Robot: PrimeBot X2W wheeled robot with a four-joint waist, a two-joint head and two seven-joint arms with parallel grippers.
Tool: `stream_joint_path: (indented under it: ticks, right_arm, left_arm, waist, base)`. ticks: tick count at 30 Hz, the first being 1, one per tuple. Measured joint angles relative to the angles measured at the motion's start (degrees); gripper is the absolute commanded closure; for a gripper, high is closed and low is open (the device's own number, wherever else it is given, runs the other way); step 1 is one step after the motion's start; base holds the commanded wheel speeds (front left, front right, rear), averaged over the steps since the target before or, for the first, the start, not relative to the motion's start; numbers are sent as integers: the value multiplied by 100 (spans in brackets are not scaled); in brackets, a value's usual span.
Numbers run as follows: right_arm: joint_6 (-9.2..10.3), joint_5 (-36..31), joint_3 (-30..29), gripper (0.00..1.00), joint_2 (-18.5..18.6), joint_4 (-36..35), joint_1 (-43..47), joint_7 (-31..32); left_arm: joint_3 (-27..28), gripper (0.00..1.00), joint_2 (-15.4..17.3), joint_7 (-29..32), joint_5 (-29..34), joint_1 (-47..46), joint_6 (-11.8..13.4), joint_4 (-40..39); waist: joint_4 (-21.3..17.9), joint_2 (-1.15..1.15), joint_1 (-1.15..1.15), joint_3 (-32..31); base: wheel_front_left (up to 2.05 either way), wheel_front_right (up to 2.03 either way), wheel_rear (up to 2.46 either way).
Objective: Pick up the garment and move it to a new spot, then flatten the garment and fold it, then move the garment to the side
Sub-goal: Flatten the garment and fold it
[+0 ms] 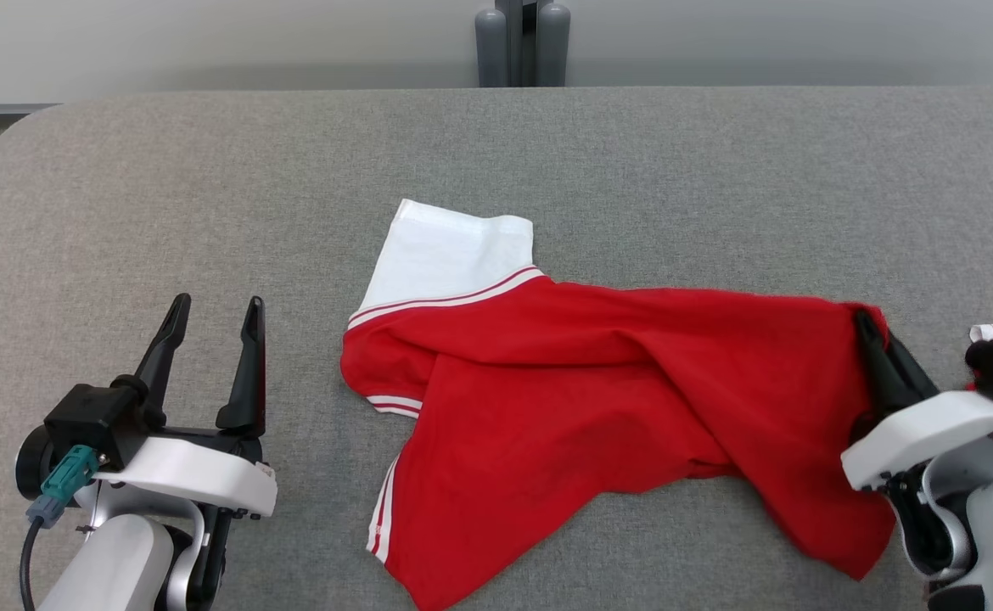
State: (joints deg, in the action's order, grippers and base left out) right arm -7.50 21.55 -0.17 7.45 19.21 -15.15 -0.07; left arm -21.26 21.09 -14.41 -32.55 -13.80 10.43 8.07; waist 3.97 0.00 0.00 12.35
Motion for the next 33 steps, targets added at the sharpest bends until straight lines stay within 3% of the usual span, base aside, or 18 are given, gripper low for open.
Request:
stream_joint_path:
  ticks: [4,8,14,18,22,27,33]
  right_arm:
    - [0,-56,94,100,111,-89,-433,-170]
    - [0,-244,650,100,211,-208,-705,-278]
    - [-1,-436,1413,100,350,-433,-50,-92]
    - [0,-434,1593,100,359,-621,483,80]
    - [0,-432,1466,100,337,-805,907,183]
    - [0,-422,870,100,232,-1060,1297,231]
    - [0,-312,390,100,81,-1057,1338,97]
  left_arm:
    - [-19,0,7,2,0,-16,0,-5]
    - [-24,0,9,2,-2,-37,1,-13]
    - [-30,0,-9,1,-27,-20,22,-18]
    - [-27,0,-11,0,-40,-16,23,-22]
    - [-52,0,-7,2,-38,-20,21,-20]
    - [-67,0,18,20,-40,-27,22,-16]
    - [-69,0,45,35,-74,-19,33,-20]
  waist:
    - [-19,0,0,-1]
    - [-33,0,0,-27]
    - [-34,0,0,-36]
    - [-93,0,0,0]
    - [-159,0,0,24]
    - [-209,0,0,-12]
    - [-251,0,0,-61]
  base:
    - [0,0,0]
    - [0,0,0]
    - [0,0,0]
    - [0,0,0]
    - [0,0,0]
    - [0,0,0]
    - [0,0,0]
